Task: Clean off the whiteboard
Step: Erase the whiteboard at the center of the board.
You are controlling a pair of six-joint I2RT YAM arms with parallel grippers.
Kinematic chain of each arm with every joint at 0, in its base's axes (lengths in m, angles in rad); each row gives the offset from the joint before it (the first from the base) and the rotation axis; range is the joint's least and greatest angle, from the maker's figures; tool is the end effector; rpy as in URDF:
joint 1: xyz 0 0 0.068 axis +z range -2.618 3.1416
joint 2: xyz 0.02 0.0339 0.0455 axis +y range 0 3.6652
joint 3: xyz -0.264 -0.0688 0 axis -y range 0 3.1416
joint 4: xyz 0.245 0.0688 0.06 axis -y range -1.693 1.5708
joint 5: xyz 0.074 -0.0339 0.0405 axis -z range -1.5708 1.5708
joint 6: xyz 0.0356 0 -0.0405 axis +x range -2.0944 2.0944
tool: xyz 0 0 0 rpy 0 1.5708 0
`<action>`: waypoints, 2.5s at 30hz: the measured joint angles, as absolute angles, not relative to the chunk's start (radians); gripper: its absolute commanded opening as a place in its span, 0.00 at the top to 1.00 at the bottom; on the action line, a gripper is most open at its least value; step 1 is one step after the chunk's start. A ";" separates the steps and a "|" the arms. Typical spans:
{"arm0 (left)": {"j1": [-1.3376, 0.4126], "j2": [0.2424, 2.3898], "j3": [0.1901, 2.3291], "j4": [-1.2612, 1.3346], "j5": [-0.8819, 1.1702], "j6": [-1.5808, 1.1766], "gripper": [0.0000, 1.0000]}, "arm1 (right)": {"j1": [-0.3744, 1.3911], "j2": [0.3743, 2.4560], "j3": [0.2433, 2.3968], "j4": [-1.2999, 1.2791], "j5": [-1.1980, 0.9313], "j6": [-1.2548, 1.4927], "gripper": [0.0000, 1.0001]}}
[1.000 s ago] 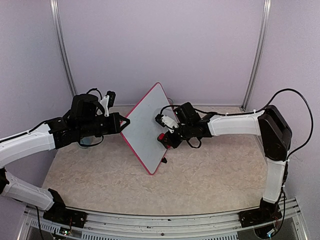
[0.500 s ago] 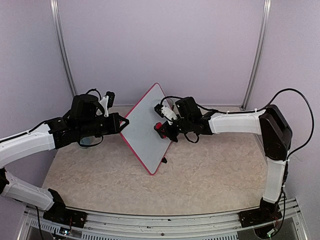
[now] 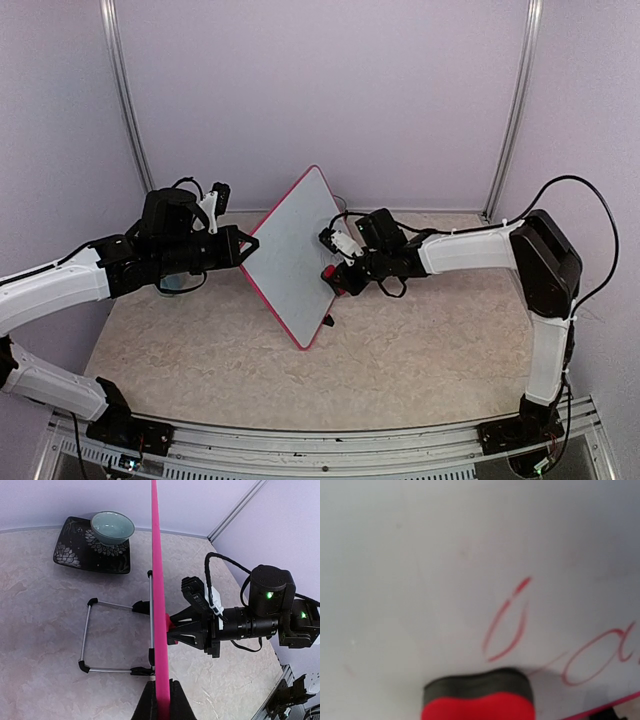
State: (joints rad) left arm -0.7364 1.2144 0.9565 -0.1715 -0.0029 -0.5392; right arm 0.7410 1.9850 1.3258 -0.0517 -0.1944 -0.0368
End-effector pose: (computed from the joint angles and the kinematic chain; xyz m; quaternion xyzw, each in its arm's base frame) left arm 0.2073 -0.1878 0.3108 0.0821 0.8375 -0.3207 0.4347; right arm 0.3194 0.3016 0.1815 -0.3805 0.8218 0.2259 0.3590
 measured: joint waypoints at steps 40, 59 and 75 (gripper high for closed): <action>-0.737 1.212 0.956 -0.166 0.010 -0.539 1.00 | 0.741 2.020 1.389 -0.212 -0.163 -0.052 1.00; -0.736 1.203 0.956 -0.189 -0.015 -0.545 1.00 | 0.739 2.019 1.427 -0.106 -0.138 -0.067 1.00; -0.737 1.172 0.956 -0.236 0.015 -0.533 1.00 | 0.737 2.020 1.487 -0.218 -0.188 -0.068 0.99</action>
State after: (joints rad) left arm -0.7368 1.1717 0.9562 -0.2363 0.0151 -0.5331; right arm 0.7372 2.0197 1.4868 -0.2176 -0.1883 -0.0685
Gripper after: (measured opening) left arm 0.046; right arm 0.180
